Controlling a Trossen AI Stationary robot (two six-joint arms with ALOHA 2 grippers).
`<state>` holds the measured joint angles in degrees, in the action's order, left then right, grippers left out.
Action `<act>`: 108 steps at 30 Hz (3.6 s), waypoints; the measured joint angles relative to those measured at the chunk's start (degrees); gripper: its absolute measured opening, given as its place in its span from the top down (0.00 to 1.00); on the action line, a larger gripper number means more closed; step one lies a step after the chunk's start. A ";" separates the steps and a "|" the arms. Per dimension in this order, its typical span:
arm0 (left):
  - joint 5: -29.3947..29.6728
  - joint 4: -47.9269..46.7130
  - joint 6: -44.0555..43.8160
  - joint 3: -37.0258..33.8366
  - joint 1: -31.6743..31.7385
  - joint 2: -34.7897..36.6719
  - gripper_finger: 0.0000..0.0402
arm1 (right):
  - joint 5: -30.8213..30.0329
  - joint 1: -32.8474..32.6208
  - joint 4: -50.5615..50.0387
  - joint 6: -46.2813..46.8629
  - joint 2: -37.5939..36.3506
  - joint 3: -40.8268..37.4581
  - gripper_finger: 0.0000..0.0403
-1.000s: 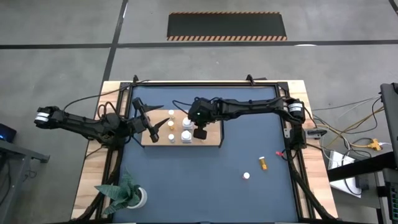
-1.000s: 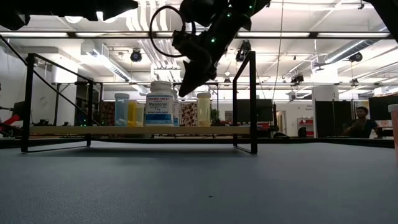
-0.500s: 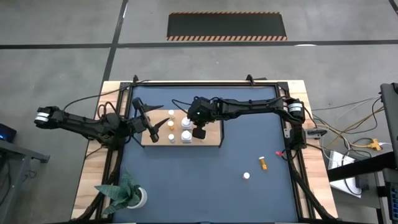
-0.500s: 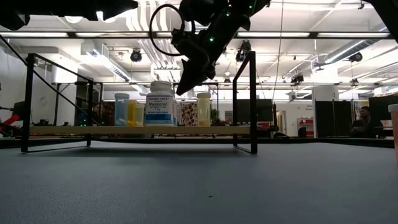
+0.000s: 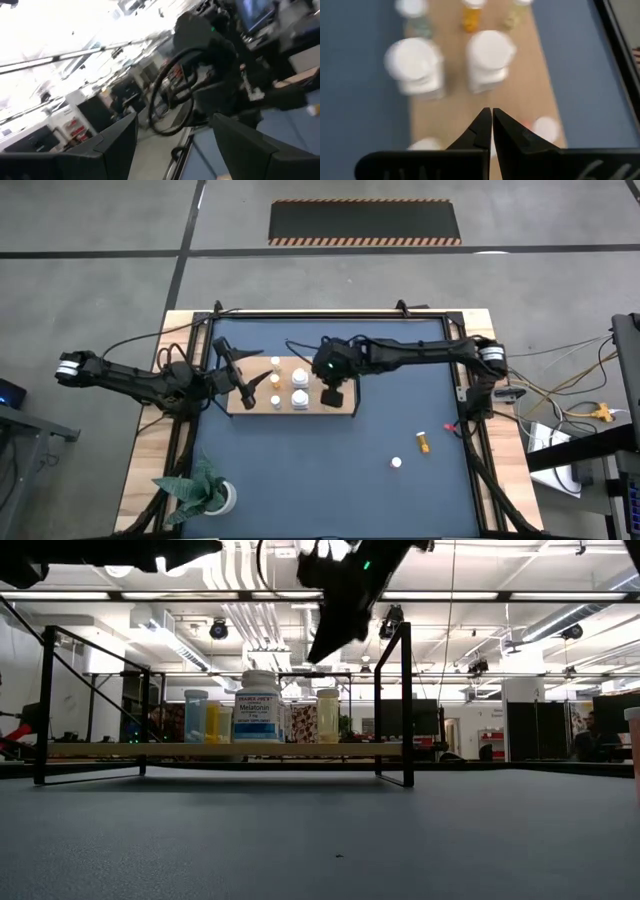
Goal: Pick and place medicine bottles onto shelf by color
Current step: Put the pink pill bottle on the shelf
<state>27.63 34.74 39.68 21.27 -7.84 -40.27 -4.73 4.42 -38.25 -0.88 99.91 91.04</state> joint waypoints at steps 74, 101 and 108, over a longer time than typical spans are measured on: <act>-25.08 23.35 -22.34 16.83 -12.04 -34.65 0.40 | -18.31 -49.54 33.04 41.79 -31.35 -62.24 0.63; -12.91 13.24 -33.95 16.79 -12.08 -34.58 0.40 | -20.75 -42.36 33.64 28.47 -31.57 -54.74 0.72; -10.61 10.18 -38.41 17.96 -12.35 -38.86 0.40 | -19.66 -36.62 34.22 17.05 -31.53 -49.16 0.72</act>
<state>17.02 44.92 1.27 39.23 -20.18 -79.13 -24.39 -32.21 -4.03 16.16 68.38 41.87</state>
